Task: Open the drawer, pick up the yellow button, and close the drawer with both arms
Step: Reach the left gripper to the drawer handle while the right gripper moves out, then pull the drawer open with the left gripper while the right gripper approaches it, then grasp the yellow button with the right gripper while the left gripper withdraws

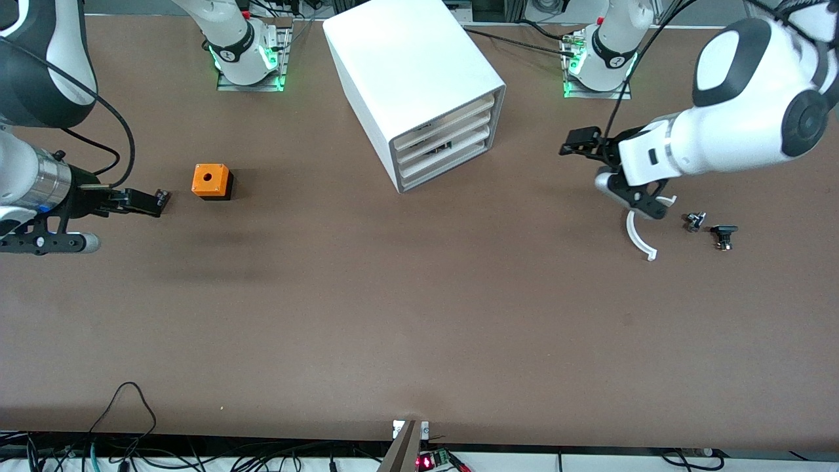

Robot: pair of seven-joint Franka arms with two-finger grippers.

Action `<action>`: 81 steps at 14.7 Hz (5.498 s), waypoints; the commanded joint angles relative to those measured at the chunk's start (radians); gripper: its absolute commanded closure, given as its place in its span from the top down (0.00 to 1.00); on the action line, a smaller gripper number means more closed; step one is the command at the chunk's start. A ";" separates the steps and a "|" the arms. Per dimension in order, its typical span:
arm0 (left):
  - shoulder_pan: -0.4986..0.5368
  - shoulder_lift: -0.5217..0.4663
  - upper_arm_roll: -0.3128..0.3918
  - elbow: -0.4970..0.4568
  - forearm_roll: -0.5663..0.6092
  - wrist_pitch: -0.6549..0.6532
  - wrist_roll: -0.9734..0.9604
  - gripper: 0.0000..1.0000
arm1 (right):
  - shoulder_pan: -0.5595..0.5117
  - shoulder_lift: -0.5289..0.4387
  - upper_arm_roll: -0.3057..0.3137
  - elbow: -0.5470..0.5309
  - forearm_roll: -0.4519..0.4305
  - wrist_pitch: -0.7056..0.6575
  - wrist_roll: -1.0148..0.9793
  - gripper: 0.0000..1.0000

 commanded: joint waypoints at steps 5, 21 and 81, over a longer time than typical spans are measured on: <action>0.006 0.111 -0.002 -0.106 -0.342 0.018 0.281 0.93 | 0.065 -0.002 0.001 -0.025 0.054 0.013 0.227 1.00; 0.010 0.002 -0.118 -0.619 -0.801 0.124 0.706 0.78 | 0.246 0.001 0.001 -0.006 0.051 0.078 0.765 1.00; 0.359 0.163 -0.236 0.122 0.097 -0.106 -0.006 1.00 | 0.823 0.474 0.001 0.418 0.009 0.339 1.934 0.39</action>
